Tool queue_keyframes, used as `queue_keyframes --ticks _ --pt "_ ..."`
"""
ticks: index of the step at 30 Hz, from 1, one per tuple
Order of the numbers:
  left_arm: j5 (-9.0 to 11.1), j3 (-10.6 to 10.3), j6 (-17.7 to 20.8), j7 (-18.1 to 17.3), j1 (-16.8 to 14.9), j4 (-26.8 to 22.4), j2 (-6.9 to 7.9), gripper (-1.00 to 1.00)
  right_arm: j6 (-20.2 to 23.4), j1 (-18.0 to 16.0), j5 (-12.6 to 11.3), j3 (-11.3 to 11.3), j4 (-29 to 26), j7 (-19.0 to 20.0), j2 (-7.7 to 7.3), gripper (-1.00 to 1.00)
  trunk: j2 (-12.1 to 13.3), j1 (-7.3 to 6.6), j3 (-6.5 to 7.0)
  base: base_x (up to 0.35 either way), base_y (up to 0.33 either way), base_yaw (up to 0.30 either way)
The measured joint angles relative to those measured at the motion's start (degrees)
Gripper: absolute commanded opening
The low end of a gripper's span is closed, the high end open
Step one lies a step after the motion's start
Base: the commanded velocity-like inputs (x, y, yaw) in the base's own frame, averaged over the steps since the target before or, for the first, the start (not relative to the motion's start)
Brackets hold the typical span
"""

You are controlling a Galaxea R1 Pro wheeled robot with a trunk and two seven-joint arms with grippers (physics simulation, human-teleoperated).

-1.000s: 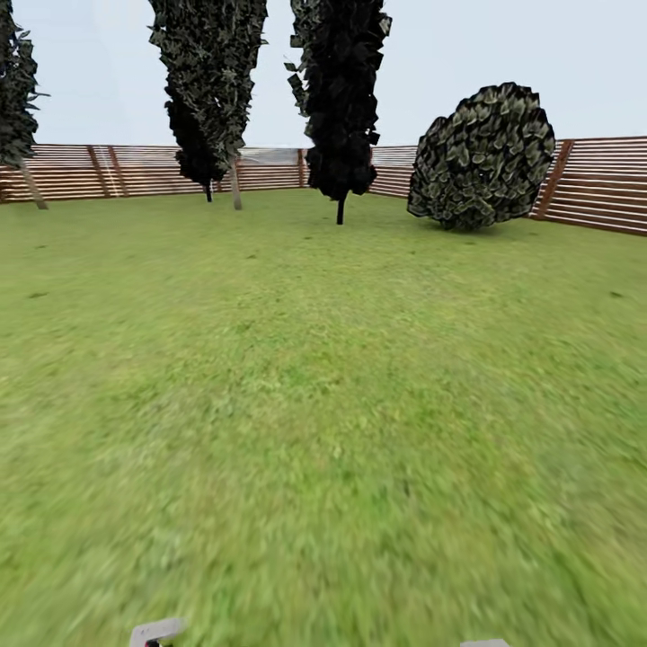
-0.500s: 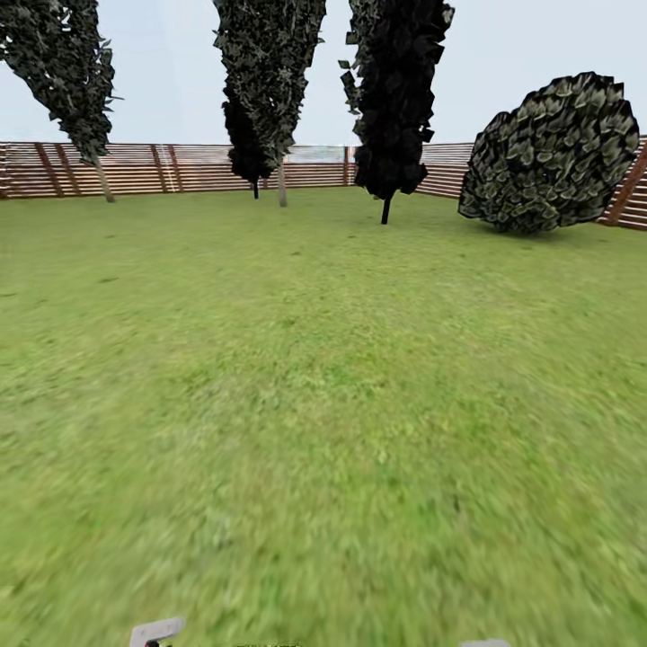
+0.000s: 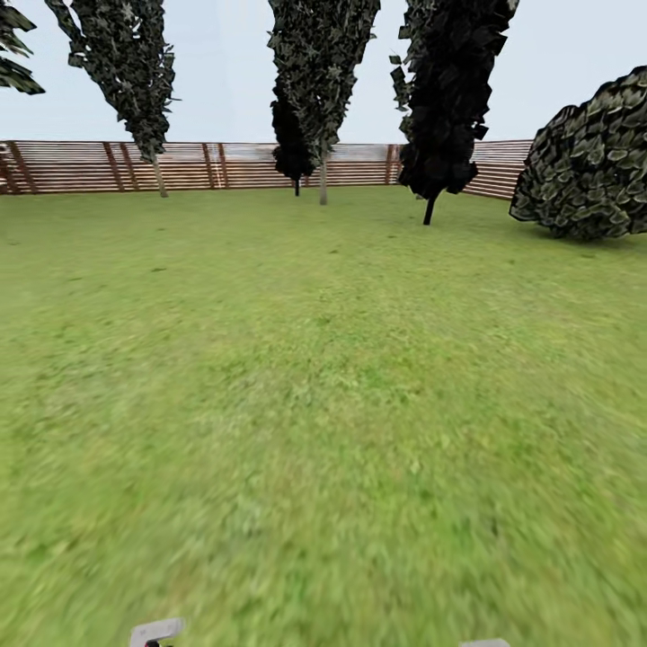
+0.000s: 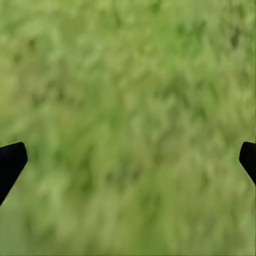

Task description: In the garden, pick up the pesticide atomizer on the floor and spray pesticide onto both trees until each tree trunk is fully covered.

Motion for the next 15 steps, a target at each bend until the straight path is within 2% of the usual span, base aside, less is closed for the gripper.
queue_keyframes --ticks 15 --pt "-0.1 0.0 0.0 0.0 0.0 0.0 0.00 -1.00 0.0 0.0 0.0 0.0 0.0 0.0 0.00 1.00 0.0 0.00 -0.31 0.000 0.000 0.285"
